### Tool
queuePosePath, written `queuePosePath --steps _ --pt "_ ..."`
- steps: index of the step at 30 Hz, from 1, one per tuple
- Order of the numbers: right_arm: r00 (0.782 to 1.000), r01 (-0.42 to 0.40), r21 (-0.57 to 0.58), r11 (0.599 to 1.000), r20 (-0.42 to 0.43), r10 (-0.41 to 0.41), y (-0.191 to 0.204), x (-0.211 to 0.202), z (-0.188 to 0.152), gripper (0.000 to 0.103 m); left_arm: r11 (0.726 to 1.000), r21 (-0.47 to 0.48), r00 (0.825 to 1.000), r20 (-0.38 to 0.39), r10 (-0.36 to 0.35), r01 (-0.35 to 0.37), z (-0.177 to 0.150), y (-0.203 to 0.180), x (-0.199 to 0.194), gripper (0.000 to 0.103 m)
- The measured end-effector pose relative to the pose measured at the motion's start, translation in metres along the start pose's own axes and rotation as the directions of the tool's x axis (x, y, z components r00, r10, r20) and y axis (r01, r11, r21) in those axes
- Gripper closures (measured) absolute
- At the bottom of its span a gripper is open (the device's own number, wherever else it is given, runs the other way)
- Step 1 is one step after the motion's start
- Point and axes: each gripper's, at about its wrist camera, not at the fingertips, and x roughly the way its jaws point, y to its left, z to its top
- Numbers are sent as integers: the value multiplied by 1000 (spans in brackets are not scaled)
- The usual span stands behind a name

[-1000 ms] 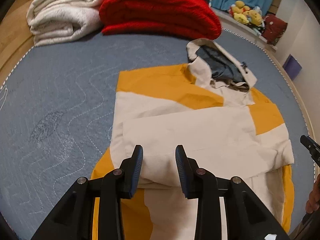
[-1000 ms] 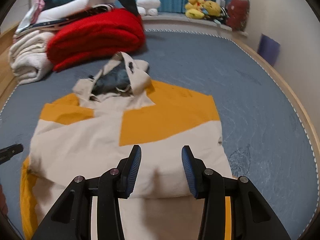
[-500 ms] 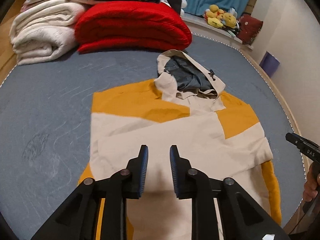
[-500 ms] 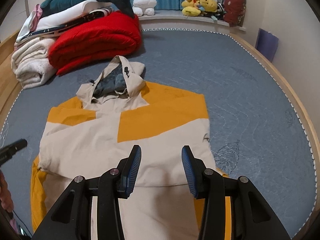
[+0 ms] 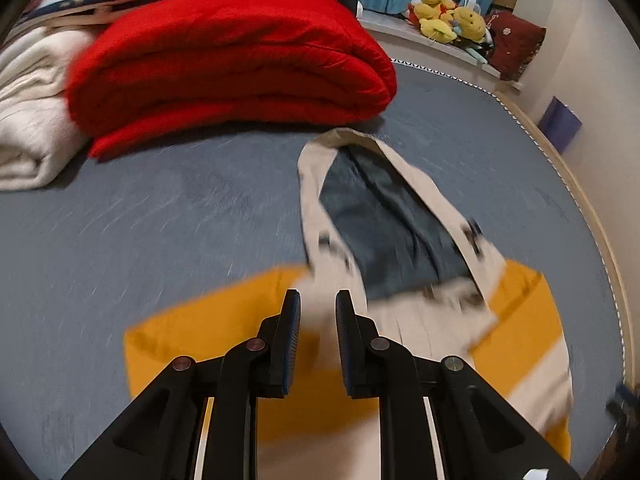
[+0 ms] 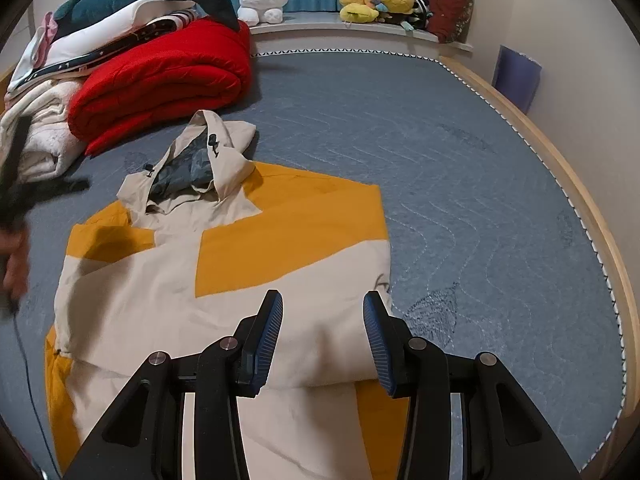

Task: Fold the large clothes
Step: 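Reach to the hood and grasp its rim with the left tool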

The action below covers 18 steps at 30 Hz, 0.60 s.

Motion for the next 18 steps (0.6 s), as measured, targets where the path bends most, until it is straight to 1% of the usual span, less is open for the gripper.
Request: queuePosePath --steps 2,4,5,6,7,9,10,12,14,15,18 --pt "1000 9 -4 1000 -3 -9 1 4 0 59 1000 -11 1000 -15 -9 9 25 2 23 87" --pt "1000 12 1 1000 -12 -12 1 11 -1 64 999 -34 999 -41 -19 18 45 5 46 87" --pt "1000 12 2 1000 -15 -12 2 14 -1 74 998 -58 997 -64 -31 27 53 5 58 87" --pt "1000 5 4 1000 -21 -5 2 18 -1 82 996 -76 996 -82 -46 40 60 5 70 87" --pt "1000 1 4 1000 -23 -1 2 21 -1 83 996 -79 994 -94 -45 38 67 4 83 87" --pt "999 12 1 1000 -29 -12 2 28 -1 84 996 -84 992 -122 -23 12 75 3 107 87" --pt "999 13 2 1000 -36 -13 1 31 -1 84 995 -95 990 -135 -25 12 78 5 116 87" --pt "999 4 12 1000 -51 -4 2 38 -1 83 989 -144 988 -154 -7 -16 84 13 136 86" --pt "998 0 23 1000 -65 2 3 43 -1 83 983 -178 986 -165 10 -40 88 20 152 82" --pt "997 -7 26 1000 -74 9 4 45 -2 82 979 -199 984 -175 13 -49 90 24 158 81" --pt "997 -9 0 1000 -72 9 9 46 -4 82 971 -234 978 -210 -12 -39 94 29 179 81"
